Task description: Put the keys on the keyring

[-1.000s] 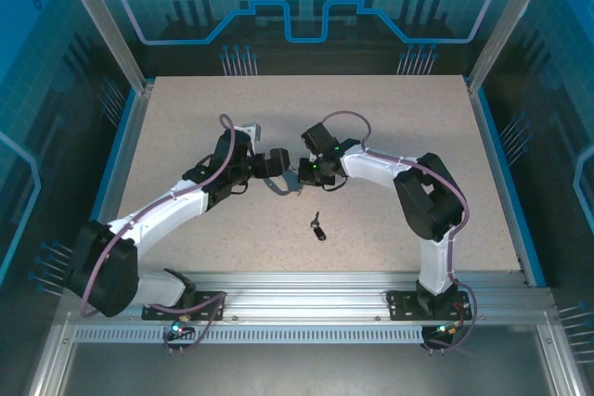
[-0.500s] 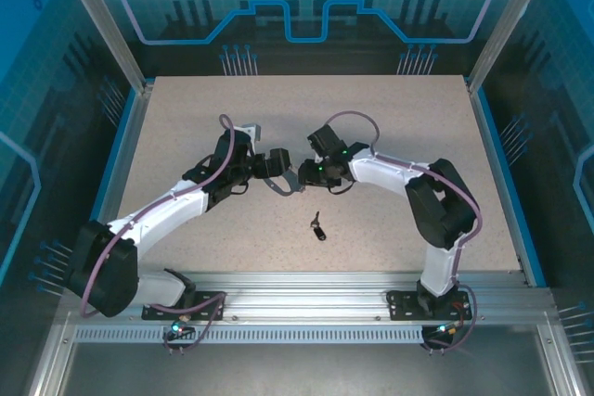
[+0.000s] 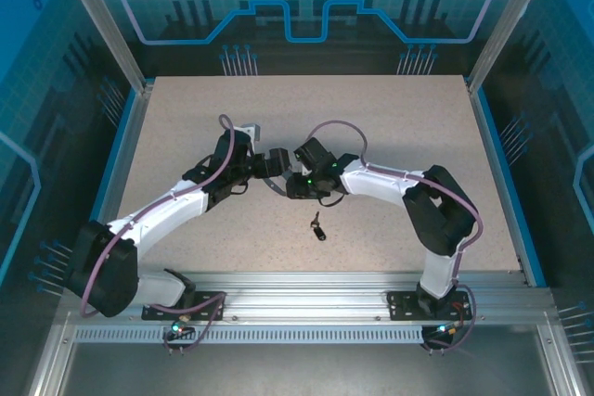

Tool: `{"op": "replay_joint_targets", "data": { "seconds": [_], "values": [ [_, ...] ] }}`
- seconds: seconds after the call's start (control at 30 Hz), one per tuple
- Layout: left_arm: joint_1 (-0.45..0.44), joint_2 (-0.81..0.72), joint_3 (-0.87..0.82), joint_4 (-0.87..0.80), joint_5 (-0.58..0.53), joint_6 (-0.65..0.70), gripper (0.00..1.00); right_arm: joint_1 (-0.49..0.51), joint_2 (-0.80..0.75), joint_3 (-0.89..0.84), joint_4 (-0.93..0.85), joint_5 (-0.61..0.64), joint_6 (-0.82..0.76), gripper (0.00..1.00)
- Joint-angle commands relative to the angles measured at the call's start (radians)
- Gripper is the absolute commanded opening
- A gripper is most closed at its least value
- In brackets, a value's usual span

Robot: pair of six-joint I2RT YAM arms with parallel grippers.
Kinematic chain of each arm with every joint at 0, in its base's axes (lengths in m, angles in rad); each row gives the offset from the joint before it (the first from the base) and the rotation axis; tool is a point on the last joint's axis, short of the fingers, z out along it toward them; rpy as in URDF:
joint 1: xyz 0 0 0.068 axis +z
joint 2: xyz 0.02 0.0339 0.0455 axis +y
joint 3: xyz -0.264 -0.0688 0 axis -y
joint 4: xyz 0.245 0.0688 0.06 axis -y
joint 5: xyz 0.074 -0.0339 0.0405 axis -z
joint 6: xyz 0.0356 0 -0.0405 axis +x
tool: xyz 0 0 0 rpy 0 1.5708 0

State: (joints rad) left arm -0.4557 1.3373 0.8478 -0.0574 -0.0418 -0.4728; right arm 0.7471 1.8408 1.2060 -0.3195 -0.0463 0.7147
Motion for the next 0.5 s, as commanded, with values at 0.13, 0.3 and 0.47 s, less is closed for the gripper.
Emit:
{"op": "replay_joint_targets", "data": {
  "seconds": [0.13,0.3,0.47],
  "values": [
    [-0.009,-0.032,-0.005,-0.024,-0.026,-0.007,0.99,0.003,0.060,0.033,0.027,-0.023,0.007,0.39],
    [-0.009,-0.025,0.003,-0.024,-0.025,-0.006,0.99,-0.008,0.082,0.046,0.031,-0.020,0.007,0.38],
    [-0.009,-0.021,0.005,-0.024,-0.024,-0.006,0.99,-0.038,0.090,0.048,0.043,-0.019,0.008,0.38]
  ]
}}
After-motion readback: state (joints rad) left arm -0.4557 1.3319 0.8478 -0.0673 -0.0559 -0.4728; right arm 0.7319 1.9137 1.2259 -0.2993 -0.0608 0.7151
